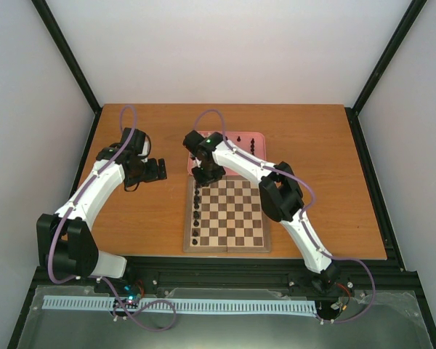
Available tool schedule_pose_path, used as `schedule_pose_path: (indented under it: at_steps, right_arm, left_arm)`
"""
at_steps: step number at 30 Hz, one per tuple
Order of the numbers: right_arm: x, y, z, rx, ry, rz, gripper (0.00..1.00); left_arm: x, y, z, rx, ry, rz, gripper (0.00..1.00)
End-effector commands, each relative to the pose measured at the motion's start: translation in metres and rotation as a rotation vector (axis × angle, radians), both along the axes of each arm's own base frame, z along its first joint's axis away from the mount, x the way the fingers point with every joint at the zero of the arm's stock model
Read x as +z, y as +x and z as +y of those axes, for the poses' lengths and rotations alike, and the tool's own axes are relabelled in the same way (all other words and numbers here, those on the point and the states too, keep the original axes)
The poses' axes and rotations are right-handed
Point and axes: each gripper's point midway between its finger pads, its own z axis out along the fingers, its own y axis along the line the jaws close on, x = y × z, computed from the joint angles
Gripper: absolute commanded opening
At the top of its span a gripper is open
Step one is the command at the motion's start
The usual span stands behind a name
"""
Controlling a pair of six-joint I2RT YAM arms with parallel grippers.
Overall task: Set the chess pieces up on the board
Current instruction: Place the chess piece on the chessboard, then pick up the chess piece from the storage box.
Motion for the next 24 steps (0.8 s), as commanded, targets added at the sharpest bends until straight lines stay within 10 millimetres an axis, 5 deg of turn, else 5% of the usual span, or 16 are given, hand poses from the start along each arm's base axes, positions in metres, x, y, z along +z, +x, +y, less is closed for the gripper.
schedule_pose_path:
  at_steps: [1, 8, 13, 18, 24]
  right_arm:
    - [0.038, 0.002, 0.003, 0.023, 0.059, -0.054, 0.32]
    - [0.062, 0.008, -0.004, 0.011, 0.070, -0.106, 0.33]
    - [0.097, 0.022, -0.018, -0.029, 0.094, -0.185, 0.36]
    - [0.105, 0.056, -0.071, -0.179, 0.065, -0.211, 0.36]
    - [0.068, 0.085, -0.149, -0.332, -0.032, -0.167, 0.36]
  left_arm:
    - [0.008, 0.008, -0.002, -0.009, -0.007, -0.036, 1.00]
    - [0.008, 0.008, -0.002, -0.009, -0.008, -0.035, 1.00]
    - [0.008, 0.008, -0.002, -0.010, -0.011, -0.036, 1.00]
    - [0.008, 0.009, -0.003, -0.012, -0.017, -0.037, 1.00]
    - [0.009, 0.008, -0.003, -0.012, -0.013, -0.037, 1.00]
